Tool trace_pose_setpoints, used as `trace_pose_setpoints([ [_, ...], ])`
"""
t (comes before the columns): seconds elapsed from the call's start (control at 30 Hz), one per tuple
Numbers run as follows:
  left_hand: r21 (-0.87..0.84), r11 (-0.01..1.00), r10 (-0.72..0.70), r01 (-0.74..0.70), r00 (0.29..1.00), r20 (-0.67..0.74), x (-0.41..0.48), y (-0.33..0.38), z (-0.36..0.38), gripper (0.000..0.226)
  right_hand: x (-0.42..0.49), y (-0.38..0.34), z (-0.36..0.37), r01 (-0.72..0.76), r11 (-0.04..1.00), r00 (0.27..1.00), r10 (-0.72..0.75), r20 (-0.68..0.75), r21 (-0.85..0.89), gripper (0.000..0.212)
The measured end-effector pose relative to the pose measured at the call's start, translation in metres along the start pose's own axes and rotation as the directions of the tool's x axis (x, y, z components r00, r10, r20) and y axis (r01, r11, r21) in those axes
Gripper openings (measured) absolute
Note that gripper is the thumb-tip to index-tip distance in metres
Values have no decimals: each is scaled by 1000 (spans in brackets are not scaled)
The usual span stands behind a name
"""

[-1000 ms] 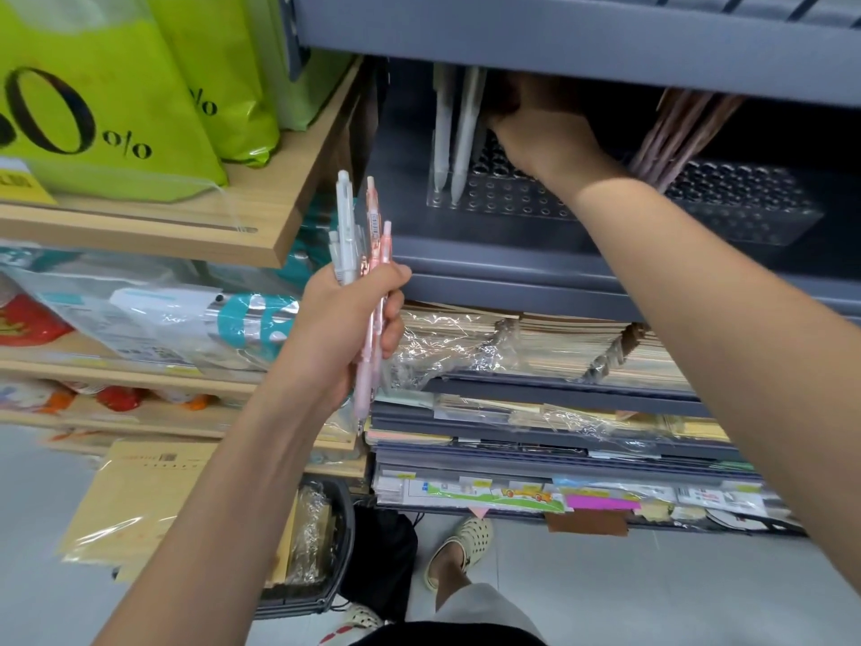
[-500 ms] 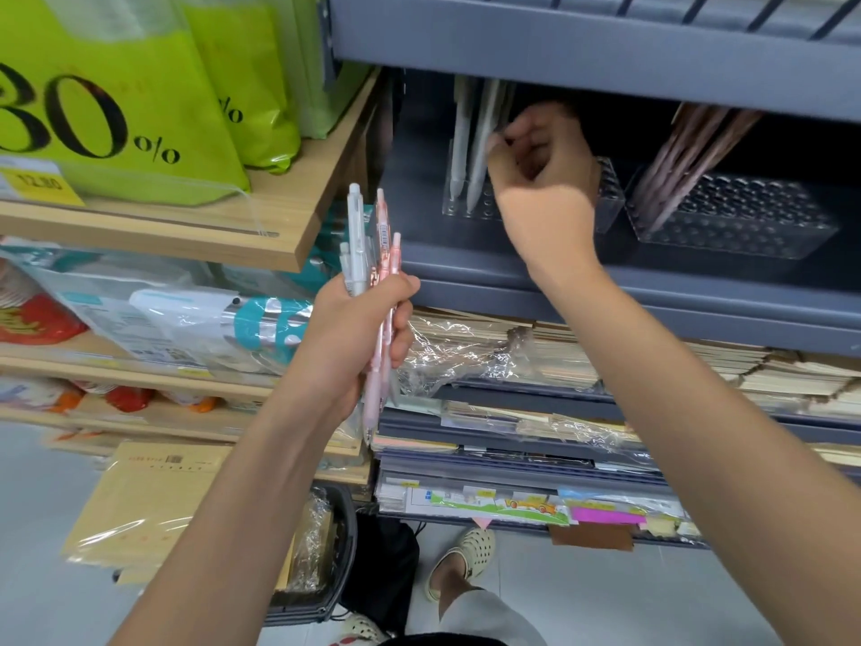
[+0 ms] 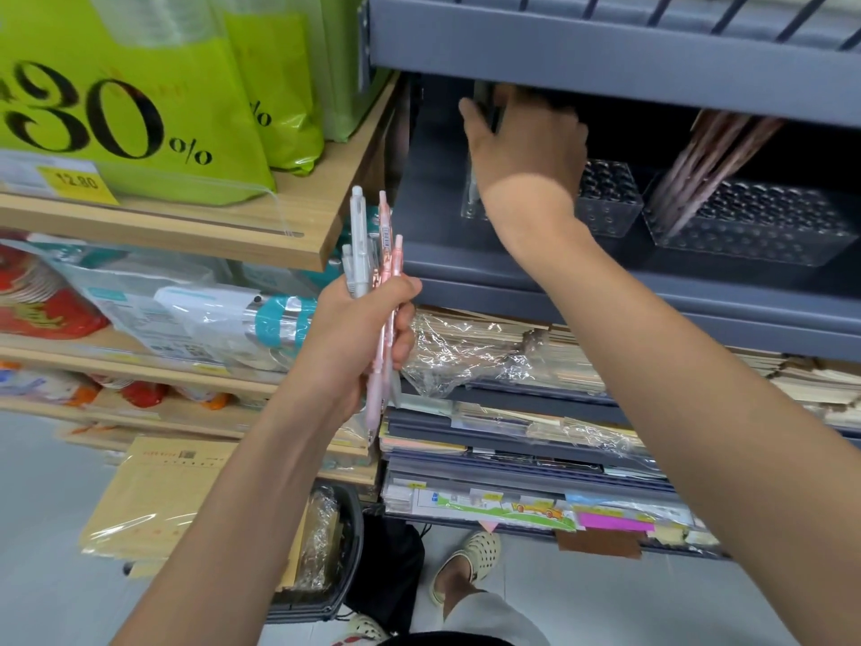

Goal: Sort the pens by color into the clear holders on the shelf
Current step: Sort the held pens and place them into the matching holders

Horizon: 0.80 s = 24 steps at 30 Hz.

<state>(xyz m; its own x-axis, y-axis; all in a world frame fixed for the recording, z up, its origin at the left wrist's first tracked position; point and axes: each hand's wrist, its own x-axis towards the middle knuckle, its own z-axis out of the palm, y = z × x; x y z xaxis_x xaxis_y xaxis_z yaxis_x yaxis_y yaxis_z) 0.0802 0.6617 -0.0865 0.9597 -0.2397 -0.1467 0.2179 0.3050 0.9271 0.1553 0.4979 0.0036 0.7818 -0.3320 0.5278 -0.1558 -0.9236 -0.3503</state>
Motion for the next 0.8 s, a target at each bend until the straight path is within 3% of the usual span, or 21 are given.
trace_pose_setpoints([
  [0.23,-26,1000,1,-1,1000,18,-2,1,-4,17,9,1,-10,52,998,987,-49,151,-18,40],
  [0.33,-24,1000,1,-1,1000,18,-2,-1,-6,18,13,3,-15,13,998,961,-29,275,58,36],
  [0.5,3,1000,7,-7,1000,13,-3,-2,-5,18,12,1,-21,7,999,931,-25,365,51,29],
  [0.8,5,1000,7,-8,1000,21,-5,-2,-7,18,10,-2,-17,16,999,949,-2,316,-41,30],
])
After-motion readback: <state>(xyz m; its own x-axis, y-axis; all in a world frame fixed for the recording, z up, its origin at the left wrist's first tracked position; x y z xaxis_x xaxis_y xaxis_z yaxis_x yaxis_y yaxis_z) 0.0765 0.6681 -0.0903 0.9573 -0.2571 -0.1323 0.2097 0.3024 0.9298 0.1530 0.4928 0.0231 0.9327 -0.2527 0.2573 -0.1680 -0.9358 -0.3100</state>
